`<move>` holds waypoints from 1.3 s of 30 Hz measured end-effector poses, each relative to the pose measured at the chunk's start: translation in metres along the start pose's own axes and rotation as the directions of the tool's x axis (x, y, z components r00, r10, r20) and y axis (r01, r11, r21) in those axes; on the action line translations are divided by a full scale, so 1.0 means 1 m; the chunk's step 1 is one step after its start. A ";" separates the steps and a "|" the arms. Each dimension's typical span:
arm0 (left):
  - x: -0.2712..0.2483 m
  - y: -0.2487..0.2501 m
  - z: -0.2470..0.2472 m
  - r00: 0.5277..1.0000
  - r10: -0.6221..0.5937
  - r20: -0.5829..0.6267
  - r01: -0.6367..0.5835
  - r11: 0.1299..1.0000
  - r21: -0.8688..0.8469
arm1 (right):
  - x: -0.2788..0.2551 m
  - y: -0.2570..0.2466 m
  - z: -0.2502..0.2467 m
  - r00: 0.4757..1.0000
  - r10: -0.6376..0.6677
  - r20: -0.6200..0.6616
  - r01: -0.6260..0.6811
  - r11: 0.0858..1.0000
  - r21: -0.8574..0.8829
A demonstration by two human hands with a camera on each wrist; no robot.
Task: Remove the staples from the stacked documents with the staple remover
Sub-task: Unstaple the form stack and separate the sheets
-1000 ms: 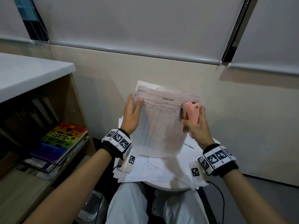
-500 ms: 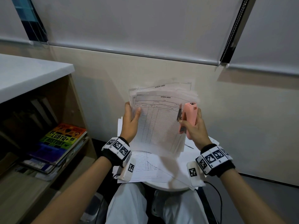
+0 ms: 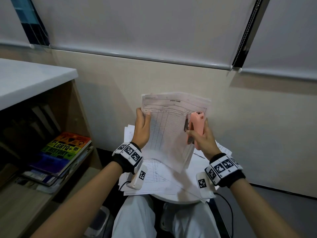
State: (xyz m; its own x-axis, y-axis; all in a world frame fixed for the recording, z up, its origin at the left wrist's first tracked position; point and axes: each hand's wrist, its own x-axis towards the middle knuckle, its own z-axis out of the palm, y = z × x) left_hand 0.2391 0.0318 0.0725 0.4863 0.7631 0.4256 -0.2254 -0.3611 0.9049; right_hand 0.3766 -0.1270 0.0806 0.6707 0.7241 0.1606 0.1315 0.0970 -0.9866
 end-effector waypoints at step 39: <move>-0.028 0.019 0.009 0.998 0.052 -0.021 -0.054 0.994 -0.093 | 0.046 -0.101 0.128 0.848 -0.339 -0.408 0.421 0.898 0.129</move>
State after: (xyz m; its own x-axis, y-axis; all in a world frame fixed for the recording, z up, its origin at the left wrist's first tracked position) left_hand 0.2283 -0.0015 0.0778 0.4560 0.7544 0.4721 -0.3285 -0.3504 0.8771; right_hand 0.3006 -0.0159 0.1836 0.8219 0.3024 0.4828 0.3065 0.4796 -0.8222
